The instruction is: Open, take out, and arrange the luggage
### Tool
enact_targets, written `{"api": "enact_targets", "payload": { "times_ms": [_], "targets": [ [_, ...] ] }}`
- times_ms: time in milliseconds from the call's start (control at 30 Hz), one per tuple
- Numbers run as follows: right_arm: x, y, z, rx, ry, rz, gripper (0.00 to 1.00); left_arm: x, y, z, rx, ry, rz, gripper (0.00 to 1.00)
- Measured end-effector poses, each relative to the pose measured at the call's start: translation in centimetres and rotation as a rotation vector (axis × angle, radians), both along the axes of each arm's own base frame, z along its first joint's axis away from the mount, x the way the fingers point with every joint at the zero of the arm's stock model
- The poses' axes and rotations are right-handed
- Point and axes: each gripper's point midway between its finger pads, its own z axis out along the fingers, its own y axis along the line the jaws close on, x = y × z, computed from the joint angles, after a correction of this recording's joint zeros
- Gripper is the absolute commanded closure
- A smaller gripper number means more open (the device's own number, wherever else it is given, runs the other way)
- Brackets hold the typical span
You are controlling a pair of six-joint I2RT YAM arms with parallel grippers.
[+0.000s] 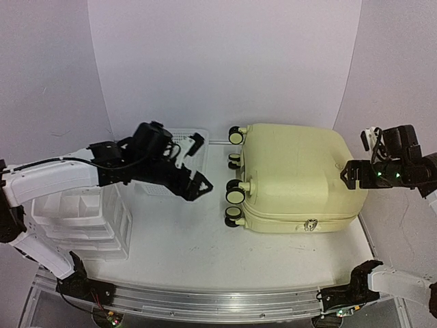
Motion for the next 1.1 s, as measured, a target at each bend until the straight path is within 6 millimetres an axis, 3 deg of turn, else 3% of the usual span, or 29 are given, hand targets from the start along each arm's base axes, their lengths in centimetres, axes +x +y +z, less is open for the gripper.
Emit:
{"api": "enact_targets", "payload": {
  "times_ms": [200, 333, 500, 633, 767, 867, 900, 1100],
  "targets": [
    [-1.5, -0.1, -1.5, 0.050, 0.061, -0.010, 0.02, -4.1, -6.2, -6.2, 0.168, 0.012, -0.128, 0.05],
    [-2.1, 0.9, -2.1, 0.099, 0.101, 0.026, 0.02, -5.1, -8.9, -8.1, 0.200, 0.023, -0.171, 0.05],
    [-2.9, 2.4, -3.0, 0.157, 0.174, 0.085, 0.02, -4.7, -11.1, -9.3, 0.212, 0.029, -0.170, 0.12],
    [-3.4, 3.3, -3.7, 0.190, 0.237, 0.119, 0.02, -3.5, -11.3, -10.2, 0.245, 0.017, -0.111, 0.21],
    [-4.1, 4.1, -4.0, 0.226, 0.274, 0.154, 0.02, -1.9, -11.1, -9.8, 0.258, -0.020, -0.029, 0.28],
    [-4.5, 4.7, -4.2, 0.252, 0.302, 0.178, 0.02, -0.6, -11.0, -8.9, 0.244, -0.039, 0.031, 0.11],
    [-4.6, 4.9, -4.3, 0.260, 0.312, 0.185, 0.02, -0.1, -11.0, -8.5, 0.232, -0.036, 0.049, 0.10],
    [-5.0, 5.9, -5.5, 0.303, 0.381, 0.217, 0.02, 2.3, -10.6, -7.1, 0.171, 0.002, 0.107, 0.27]
  ]
}}
